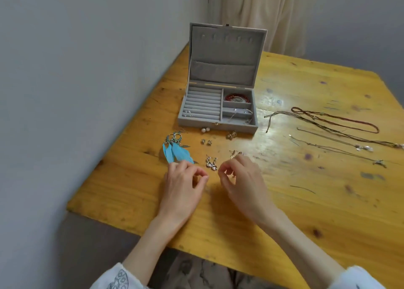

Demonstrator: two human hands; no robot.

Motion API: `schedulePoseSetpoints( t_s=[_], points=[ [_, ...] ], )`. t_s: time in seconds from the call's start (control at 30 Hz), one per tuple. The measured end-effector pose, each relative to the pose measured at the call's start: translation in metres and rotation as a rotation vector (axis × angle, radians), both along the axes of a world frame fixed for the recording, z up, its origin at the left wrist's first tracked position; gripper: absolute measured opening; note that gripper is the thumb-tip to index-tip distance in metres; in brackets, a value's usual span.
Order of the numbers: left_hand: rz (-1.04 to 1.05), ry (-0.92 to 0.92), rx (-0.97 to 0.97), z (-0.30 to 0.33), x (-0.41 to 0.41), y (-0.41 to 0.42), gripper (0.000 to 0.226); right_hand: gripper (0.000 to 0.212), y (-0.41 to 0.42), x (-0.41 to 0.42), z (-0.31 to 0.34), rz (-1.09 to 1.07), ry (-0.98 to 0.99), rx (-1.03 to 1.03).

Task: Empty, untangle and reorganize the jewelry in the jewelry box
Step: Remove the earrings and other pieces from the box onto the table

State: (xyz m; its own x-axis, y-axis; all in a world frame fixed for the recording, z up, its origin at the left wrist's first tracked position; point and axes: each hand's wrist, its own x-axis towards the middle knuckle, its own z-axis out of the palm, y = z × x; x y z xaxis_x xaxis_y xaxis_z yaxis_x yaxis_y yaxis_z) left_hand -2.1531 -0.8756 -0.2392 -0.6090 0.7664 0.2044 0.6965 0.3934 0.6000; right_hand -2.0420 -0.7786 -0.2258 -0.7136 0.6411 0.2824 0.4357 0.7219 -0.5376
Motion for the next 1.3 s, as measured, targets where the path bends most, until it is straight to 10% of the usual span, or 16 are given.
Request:
schedulePoseSetpoints(
  t_s=[0.67, 1.0, 1.3],
  points=[
    [0.028, 0.091, -0.024, -0.01, 0.007, -0.009, 0.015, 0.01, -0.012, 0.008, -0.016, -0.057, 0.068, 0.006],
    [-0.041, -0.165, 0.107, 0.018, -0.02, 0.001, 0.025, 0.017, 0.007, -0.01, 0.007, -0.059, 0.184, -0.056],
    [-0.02, 0.087, -0.043, 0.049, -0.139, 0.081, 0.026, 0.025, 0.086, -0.112, 0.038, 0.071, -0.021, -0.021]
  ],
)
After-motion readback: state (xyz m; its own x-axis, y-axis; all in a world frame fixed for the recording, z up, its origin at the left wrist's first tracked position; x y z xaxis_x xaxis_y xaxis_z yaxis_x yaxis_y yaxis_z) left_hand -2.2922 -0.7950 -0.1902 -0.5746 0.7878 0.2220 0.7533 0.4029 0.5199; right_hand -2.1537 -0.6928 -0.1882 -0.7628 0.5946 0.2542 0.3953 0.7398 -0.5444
